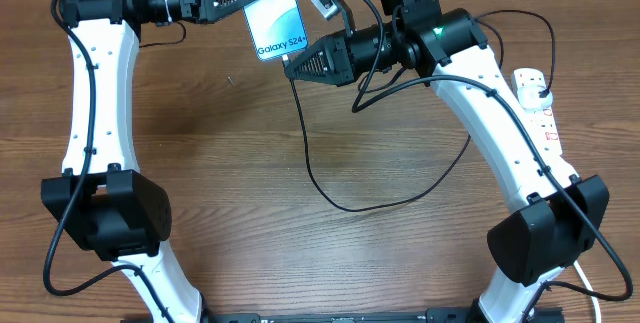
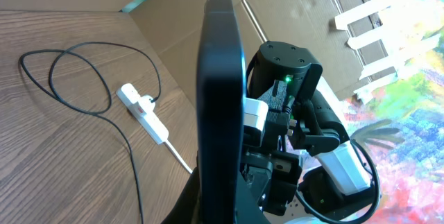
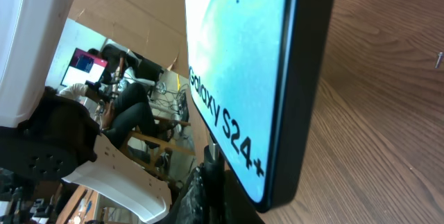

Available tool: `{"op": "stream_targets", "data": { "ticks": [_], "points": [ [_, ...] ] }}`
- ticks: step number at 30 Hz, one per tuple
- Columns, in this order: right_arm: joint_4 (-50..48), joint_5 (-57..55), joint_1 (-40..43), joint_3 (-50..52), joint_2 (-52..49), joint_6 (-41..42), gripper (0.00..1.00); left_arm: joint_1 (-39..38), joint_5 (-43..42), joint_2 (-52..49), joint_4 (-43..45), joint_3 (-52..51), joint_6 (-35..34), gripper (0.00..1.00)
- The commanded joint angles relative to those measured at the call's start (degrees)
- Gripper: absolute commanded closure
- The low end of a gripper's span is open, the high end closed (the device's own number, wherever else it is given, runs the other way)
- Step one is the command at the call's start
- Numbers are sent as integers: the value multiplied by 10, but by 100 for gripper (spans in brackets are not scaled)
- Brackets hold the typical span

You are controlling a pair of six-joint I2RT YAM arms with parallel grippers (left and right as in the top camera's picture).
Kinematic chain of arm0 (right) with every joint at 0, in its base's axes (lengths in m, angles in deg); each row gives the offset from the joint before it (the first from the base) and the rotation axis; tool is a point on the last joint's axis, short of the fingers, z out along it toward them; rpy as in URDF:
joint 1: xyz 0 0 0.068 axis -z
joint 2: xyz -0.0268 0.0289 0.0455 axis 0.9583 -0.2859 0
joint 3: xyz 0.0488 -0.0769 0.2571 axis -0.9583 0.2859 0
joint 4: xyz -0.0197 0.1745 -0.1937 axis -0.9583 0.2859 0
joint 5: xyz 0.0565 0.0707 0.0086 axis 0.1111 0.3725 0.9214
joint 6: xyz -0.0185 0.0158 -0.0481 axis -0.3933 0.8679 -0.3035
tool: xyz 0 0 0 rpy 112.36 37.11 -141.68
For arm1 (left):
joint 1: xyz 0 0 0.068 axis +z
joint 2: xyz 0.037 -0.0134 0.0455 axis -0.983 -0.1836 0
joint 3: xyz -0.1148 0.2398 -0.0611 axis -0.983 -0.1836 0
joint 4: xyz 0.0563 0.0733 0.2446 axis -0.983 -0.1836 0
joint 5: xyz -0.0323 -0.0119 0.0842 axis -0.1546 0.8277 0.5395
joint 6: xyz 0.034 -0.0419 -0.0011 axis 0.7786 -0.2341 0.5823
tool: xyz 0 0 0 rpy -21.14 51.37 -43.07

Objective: Plug charger to phone and switch on socket

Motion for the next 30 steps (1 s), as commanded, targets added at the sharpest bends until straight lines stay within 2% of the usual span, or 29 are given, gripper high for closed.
{"op": "stream_targets", "data": {
  "ticks": [1, 30],
  "points": [
    [2, 7, 2, -17, 24, 4, 96, -4, -29, 1, 3, 7, -2, 96],
    [-16, 3, 6, -17, 24, 28, 96, -4, -29, 1, 3, 7, -17, 96]
  ]
}}
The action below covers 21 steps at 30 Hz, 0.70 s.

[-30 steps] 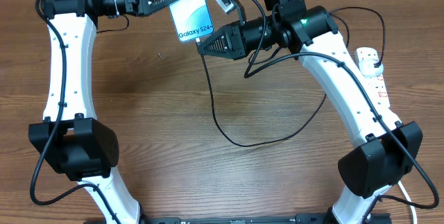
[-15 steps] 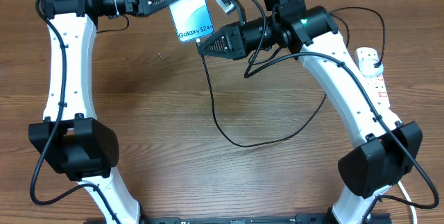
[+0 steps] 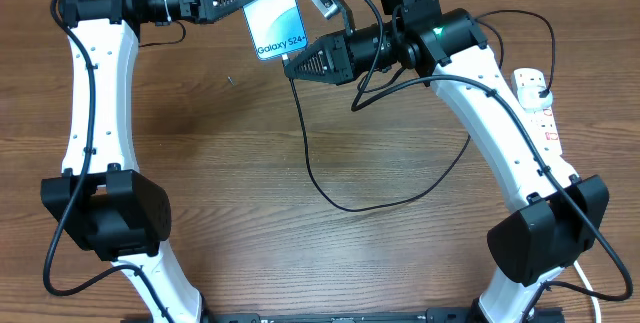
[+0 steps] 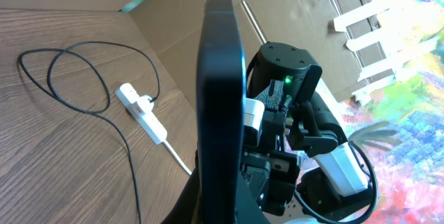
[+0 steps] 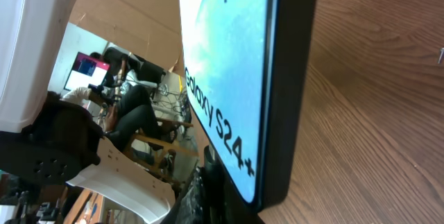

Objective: Plug charger to phone and switch on socket

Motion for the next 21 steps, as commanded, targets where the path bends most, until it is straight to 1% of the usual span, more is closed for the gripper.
{"op": "stream_targets", "data": {
  "ticks": [1, 7, 13, 21],
  "points": [
    [-10, 3, 6, -17, 24, 9, 96, -4, -28, 1, 1, 7, -9, 96],
    [-16, 3, 6, -17, 24, 12, 96, -4, -28, 1, 1, 7, -13, 96],
    [-27, 3, 6, -17, 24, 26, 96, -4, -28, 1, 1, 7, -32, 96],
    [-29, 3, 6, -17, 24, 30, 96, -4, -28, 1, 1, 7, -36, 96]
  ]
}}
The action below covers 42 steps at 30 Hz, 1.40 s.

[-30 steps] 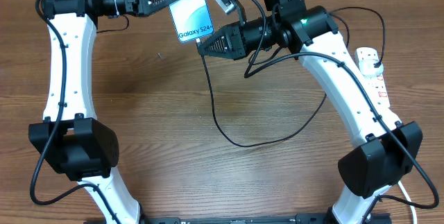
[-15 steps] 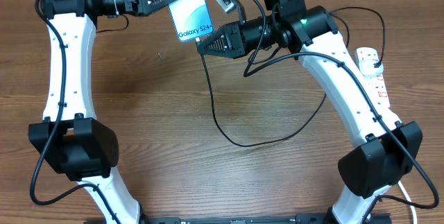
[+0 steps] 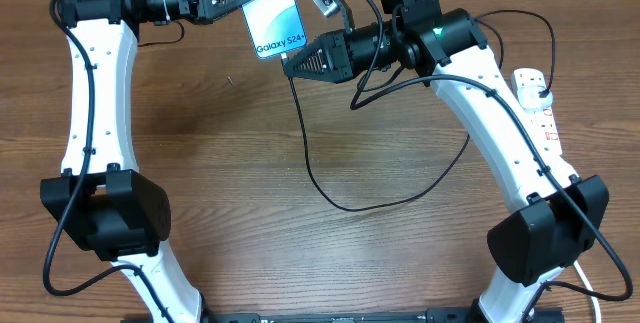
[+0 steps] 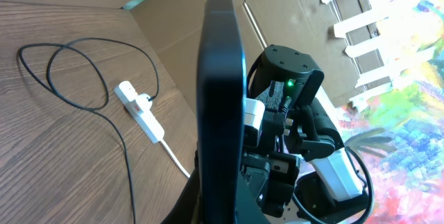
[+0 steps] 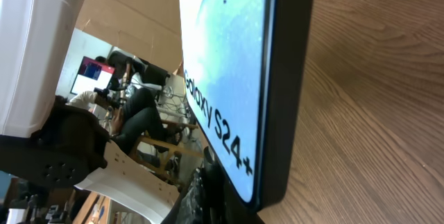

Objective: Plug charger to phone and switch on socket

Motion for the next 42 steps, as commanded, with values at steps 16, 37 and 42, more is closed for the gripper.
{"op": "stream_targets", "data": {
  "ticks": [16, 37, 42],
  "points": [
    [-36, -2, 6, -17, 24, 46, 96, -5, -30, 1, -4, 7, -16, 96],
    [-17, -5, 6, -17, 24, 45, 96, -5, -30, 1, 11, 7, -24, 96],
    [-17, -5, 6, -17, 24, 45, 96, -5, -30, 1, 16, 7, -24, 96]
  ]
}}
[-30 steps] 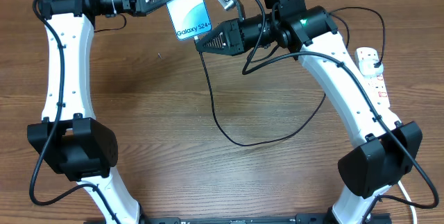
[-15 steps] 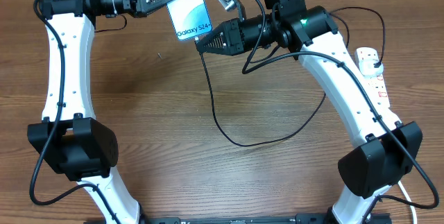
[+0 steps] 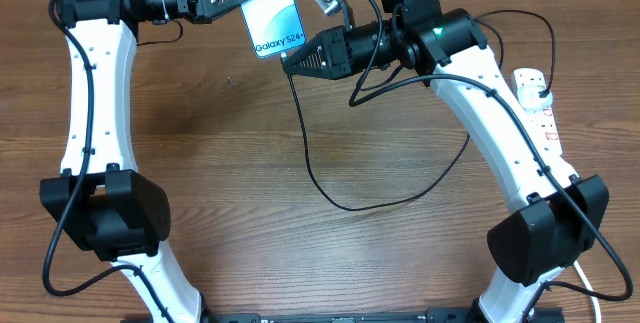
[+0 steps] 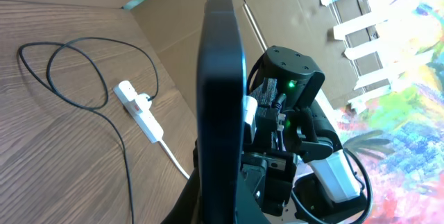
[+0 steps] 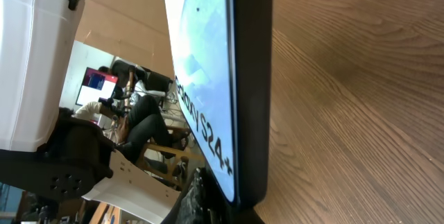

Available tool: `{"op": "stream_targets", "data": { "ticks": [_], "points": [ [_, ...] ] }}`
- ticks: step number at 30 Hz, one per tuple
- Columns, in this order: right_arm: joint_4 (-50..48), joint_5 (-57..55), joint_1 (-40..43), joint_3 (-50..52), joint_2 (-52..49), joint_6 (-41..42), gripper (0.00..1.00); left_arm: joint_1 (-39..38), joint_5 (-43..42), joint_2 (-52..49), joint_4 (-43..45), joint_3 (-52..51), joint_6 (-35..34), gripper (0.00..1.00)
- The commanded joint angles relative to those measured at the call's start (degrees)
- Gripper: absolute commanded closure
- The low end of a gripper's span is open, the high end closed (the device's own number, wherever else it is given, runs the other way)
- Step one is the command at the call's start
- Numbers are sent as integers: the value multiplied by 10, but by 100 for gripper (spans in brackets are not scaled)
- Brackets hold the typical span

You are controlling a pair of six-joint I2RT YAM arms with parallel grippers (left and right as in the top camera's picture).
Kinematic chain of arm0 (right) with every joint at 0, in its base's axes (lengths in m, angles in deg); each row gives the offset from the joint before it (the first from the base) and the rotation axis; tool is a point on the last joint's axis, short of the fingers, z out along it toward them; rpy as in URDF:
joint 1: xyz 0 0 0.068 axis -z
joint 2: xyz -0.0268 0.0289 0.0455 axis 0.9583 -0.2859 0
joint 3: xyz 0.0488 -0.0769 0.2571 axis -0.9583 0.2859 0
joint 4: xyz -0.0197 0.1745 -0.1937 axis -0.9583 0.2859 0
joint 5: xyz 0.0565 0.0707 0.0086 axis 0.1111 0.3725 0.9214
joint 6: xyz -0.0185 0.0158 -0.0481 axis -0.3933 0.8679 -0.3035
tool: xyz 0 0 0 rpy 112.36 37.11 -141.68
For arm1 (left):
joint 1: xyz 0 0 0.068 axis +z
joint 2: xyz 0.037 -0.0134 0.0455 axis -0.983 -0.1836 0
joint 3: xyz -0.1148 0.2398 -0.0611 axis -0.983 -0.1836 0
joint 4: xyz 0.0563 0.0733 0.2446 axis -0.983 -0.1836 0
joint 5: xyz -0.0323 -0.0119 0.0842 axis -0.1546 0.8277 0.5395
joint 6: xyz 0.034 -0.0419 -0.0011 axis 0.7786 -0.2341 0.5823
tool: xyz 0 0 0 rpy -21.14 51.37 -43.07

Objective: Plug charger to phone and switch on socket

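The phone [image 3: 272, 13], screen lit and reading "Galaxy S24+", is held up off the table at the back, with my left gripper shut on its upper part. In the left wrist view the phone [image 4: 220, 78] shows edge-on as a dark slab. My right gripper [image 3: 289, 63] presses against the phone's lower edge, shut on the charger plug, which is hidden between its fingers. The black cable [image 3: 310, 173] drops from there, loops over the table and runs to the white power strip [image 3: 535, 98] at the right. In the right wrist view the phone [image 5: 208, 85] fills the frame.
The wooden table [image 3: 200, 183] lies below both arms. A cardboard wall stands behind it. The power strip [image 4: 142, 106], with a plug in it, lies near the table's right edge, and the cable loop [image 4: 69, 64] spreads beside it.
The phone and both grippers have shifted slightly toward the back left. In the right wrist view the phone now stands more edge-on, with its lower end closer to the fingers.
At every earlier moment my left gripper held the phone up at the back and my right gripper held the plug at its lower edge. Across the moments the pair crept a little left and back, and the phone's angle to the right wrist narrowed.
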Motion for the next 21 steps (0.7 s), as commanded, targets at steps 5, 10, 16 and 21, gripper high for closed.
{"op": "stream_targets", "data": {
  "ticks": [5, 10, 16, 21],
  "points": [
    [-1, 1, 7, -17, 24, 0, 96, -8, -30, 1, 16, 7, -8, 96],
    [1, 3, 15, -17, 24, -1, 96, -7, -29, 1, 17, 7, -8, 96],
    [4, 23, 21, -17, 24, -3, 96, -6, -29, 1, 18, 7, -8, 96],
    [16, 31, 13, -17, 24, -20, 96, -6, -29, 1, 20, 7, -17, 96]
  ]
}}
